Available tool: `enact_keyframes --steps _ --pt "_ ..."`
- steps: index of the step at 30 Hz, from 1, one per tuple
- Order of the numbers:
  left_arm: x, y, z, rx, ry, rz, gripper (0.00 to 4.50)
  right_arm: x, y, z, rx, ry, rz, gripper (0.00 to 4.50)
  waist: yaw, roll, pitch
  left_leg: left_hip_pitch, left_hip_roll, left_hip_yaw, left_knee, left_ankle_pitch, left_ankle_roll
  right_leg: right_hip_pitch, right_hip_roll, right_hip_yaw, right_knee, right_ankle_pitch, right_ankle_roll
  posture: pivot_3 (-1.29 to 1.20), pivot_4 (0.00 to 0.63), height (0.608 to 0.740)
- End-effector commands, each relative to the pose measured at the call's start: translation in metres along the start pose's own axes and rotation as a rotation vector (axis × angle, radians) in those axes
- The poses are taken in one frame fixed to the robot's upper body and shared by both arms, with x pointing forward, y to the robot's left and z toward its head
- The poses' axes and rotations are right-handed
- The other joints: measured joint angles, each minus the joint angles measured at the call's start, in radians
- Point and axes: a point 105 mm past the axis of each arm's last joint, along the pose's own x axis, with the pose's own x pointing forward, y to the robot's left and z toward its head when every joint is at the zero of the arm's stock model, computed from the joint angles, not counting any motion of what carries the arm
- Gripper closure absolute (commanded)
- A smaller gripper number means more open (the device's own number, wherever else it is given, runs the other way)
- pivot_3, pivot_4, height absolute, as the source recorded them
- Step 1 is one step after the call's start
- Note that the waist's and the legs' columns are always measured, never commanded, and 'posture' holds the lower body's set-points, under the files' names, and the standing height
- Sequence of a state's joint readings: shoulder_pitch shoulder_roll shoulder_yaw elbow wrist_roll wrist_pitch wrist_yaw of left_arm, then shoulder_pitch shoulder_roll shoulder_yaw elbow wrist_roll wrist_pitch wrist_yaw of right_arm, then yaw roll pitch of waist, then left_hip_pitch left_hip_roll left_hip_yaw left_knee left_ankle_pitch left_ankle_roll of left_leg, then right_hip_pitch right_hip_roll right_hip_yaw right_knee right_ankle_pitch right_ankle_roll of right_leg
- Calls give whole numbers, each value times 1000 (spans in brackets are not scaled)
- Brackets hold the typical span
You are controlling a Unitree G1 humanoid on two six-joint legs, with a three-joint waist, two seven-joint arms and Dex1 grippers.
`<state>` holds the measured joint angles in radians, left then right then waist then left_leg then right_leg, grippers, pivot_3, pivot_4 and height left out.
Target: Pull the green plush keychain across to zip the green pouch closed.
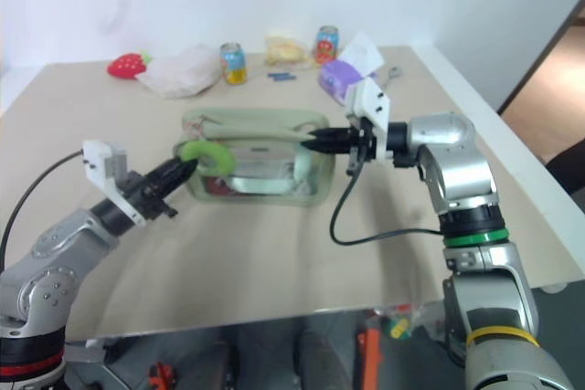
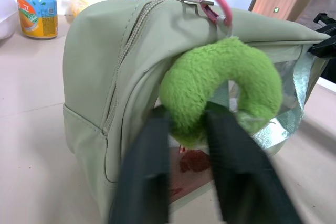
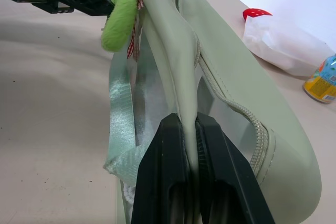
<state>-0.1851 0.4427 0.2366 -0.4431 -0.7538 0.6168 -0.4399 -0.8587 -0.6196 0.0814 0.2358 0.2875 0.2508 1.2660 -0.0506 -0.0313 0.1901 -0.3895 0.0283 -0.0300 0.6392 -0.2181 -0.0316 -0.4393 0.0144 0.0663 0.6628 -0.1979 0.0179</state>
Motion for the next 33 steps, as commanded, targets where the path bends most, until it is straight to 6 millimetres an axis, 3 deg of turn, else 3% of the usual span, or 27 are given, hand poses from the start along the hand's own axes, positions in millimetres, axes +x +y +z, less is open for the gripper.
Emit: enact_keyframes --steps 1,5,9,14,21,27,33 --pt "-5 5 14 33 -59 15 4476 -2 -1 12 -51 -20 4 4500 0 0 0 0 0 0 0 0 0 0 0 0 0 0 0 0 150 740" --pt "-6 1 30 53 -87 -41 4476 -1 -1 13 -52 -21 7 4500 0 0 0 0 0 0 0 0 0 0 0 0 0 0 0 0 150 740" --pt "-3 0 61 66 -142 -96 4476 -2 -1 13 -48 -21 8 4500 1 -2 1 0 0 -1 0 0 0 0 1 -1 0 0 0 0 150 740" --pt "19 -12 92 116 -163 -190 4476 -1 -1 12 -49 -17 9 4500 1 -3 1 0 0 0 0 0 0 0 1 0 0 0 0 0 150 740" --pt "55 -15 78 171 -65 -242 4476 0 -1 13 -51 -18 6 4500 -4 -4 1 -1 0 0 -1 0 0 -1 1 1 -1 0 1 0 150 740" --pt "65 -7 67 196 3 -238 4476 -1 0 13 -50 -19 -4 4500 -5 -4 1 -1 0 1 -1 0 0 -1 1 2 -1 0 1 0 150 740" --pt "59 -11 64 224 71 -308 2530 -1 0 13 -49 -16 -6 4500 -5 -4 1 -1 0 1 -1 0 0 -1 1 2 -1 0 1 0 150 740"
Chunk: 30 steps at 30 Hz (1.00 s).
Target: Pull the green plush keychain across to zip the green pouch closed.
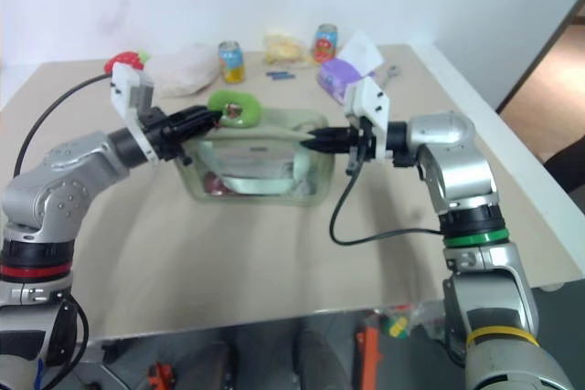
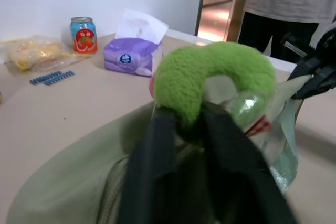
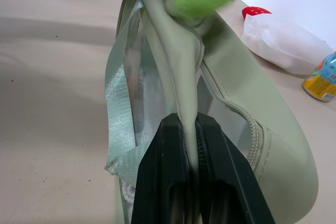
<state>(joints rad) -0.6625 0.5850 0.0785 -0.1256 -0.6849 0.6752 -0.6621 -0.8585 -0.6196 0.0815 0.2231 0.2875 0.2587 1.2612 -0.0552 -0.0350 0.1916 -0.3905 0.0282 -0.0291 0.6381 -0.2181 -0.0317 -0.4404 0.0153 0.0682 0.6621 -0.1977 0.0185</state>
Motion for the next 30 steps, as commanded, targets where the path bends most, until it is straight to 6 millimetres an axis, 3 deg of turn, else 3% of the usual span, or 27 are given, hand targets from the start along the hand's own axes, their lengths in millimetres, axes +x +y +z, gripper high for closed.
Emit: enact_keyframes --steps 1,7,12,21,24,30 --pt "-10 -3 15 53 3 -39 2145 -2 -1 11 -45 -16 -5 4500 0 0 0 0 0 0 0 0 0 0 0 0 0 0 0 0 150 740" --pt "-37 9 27 70 34 -37 103 2 -1 10 -44 -20 6 4500 -1 0 0 0 0 0 0 0 0 -1 0 0 0 0 0 0 150 740" --pt "-62 15 13 92 95 27 41 4 -1 10 -45 -26 14 4500 -8 0 0 0 0 0 -1 0 0 -1 0 0 0 -1 -1 0 150 740" --pt "-51 3 -17 68 34 94 41 5 1 10 -47 -27 22 4500 -7 -1 1 -1 0 0 0 0 0 -1 -1 0 0 0 0 0 150 740" --pt "-51 5 -22 63 28 125 854 4 0 10 -47 -26 19 4500 -8 -1 1 0 1 0 0 0 0 -1 0 0 0 0 0 0 150 740" --pt "-53 8 -23 66 23 141 2934 2 0 17 47 -59 24 4500 -8 -1 1 0 0 1 0 0 0 -1 0 0 0 0 0 0 150 740"
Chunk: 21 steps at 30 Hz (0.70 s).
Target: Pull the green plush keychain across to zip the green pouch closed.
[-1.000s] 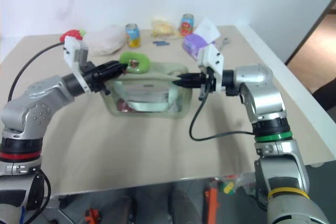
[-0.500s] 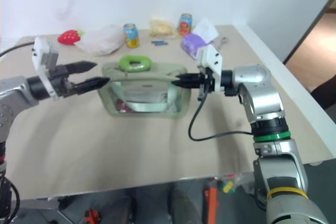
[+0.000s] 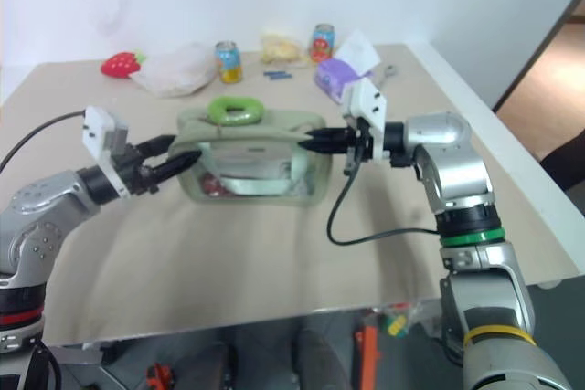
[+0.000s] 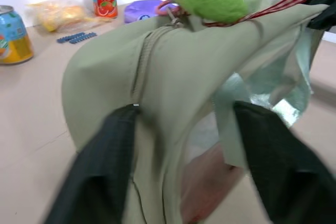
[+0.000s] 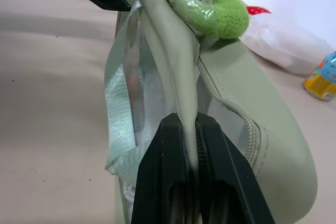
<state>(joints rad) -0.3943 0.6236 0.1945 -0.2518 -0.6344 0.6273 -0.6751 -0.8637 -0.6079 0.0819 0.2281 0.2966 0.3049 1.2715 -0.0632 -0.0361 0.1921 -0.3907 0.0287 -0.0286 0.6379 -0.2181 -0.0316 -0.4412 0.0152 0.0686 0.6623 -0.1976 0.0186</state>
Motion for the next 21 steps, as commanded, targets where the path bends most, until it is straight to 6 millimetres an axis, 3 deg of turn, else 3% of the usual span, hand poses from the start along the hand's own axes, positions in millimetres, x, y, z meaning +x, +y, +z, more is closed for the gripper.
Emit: enact_keyframes --steps 1,5,8,12,13,16,18,21 --pt "-3 1 12 45 -41 8 3243 -2 0 20 16 -48 18 4130 0 0 0 0 0 0 0 0 0 0 0 0 0 0 0 0 150 740" --pt "-1 0 12 46 -42 -3 4500 -2 4 29 -9 -69 44 2719 0 0 0 0 0 0 0 0 0 0 0 0 0 0 0 0 150 740" --pt "0 -1 11 46 -36 -14 4500 -4 7 37 -4 -78 68 1733 0 0 0 0 0 0 0 0 0 0 0 0 0 0 0 0 150 740" --pt "0 -1 8 47 -26 -22 4500 -4 4 65 -13 -107 79 333 0 0 0 -1 0 0 0 0 0 -1 0 0 0 0 0 0 150 740" --pt "0 -2 7 47 -24 -24 4500 -2 6 80 9 -145 103 53 0 0 0 -1 0 0 0 0 0 -1 0 0 0 0 0 0 150 740" --pt "0 -3 6 46 -19 -32 4500 10 5 107 -49 -193 105 53 0 0 0 -1 0 -1 0 0 0 -1 0 -1 0 0 0 0 150 740" --pt "0 -5 5 45 -18 -35 4500 20 -3 111 -110 -195 68 53 -1 0 0 0 1 -1 0 0 0 0 1 -1 0 0 0 0 150 740" --pt "1 -6 4 44 -16 -36 4500 37 -25 101 -122 -177 8 53 -4 -1 0 0 0 -1 0 0 0 0 0 -1 0 0 0 0 150 740"
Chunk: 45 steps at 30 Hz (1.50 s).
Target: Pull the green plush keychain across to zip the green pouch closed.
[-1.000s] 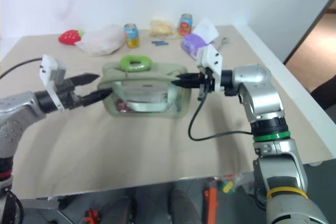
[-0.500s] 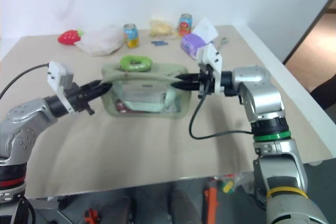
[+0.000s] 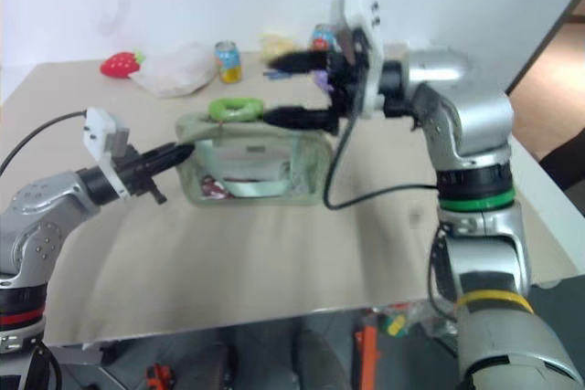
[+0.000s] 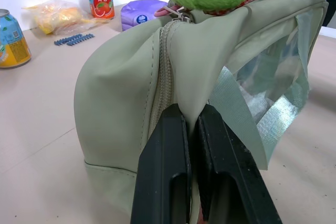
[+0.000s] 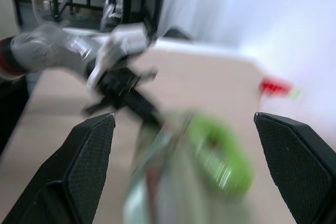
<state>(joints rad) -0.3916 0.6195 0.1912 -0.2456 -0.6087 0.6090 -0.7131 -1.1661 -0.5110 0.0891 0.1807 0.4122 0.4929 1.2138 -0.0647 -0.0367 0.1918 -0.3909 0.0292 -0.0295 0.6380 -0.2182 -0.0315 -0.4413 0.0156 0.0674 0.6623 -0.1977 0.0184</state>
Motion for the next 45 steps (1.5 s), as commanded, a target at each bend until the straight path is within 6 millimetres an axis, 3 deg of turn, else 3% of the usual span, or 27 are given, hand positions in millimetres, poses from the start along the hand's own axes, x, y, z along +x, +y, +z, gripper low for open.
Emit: enact_keyframes --steps 1,5,10,29,45 --pt "1 -4 6 27 -19 -12 4500 6 -23 -15 -30 34 -69 53 -4 -1 0 0 0 0 0 0 0 0 0 0 0 0 0 0 150 740" --pt "1 -3 7 38 -22 1 4500 16 -32 -39 -44 100 -56 53 -5 -1 0 -1 -2 2 1 0 0 0 -2 1 0 1 1 0 150 740" --pt "1 -2 6 38 -25 14 4500 17 -25 -56 -45 145 15 53 -5 -1 0 -2 -2 1 -1 0 0 0 -2 1 -1 0 1 0 150 740" --pt "2 -6 3 33 -19 13 4500 26 -33 -53 130 71 -11 53 -6 -1 0 -1 -2 1 0 0 0 0 -2 1 0 0 0 0 150 740" --pt "2 -7 3 28 -22 19 4500 24 -40 -69 219 90 -65 53 -6 -1 0 -1 -2 0 0 0 0 0 -2 1 0 0 1 0 150 740"
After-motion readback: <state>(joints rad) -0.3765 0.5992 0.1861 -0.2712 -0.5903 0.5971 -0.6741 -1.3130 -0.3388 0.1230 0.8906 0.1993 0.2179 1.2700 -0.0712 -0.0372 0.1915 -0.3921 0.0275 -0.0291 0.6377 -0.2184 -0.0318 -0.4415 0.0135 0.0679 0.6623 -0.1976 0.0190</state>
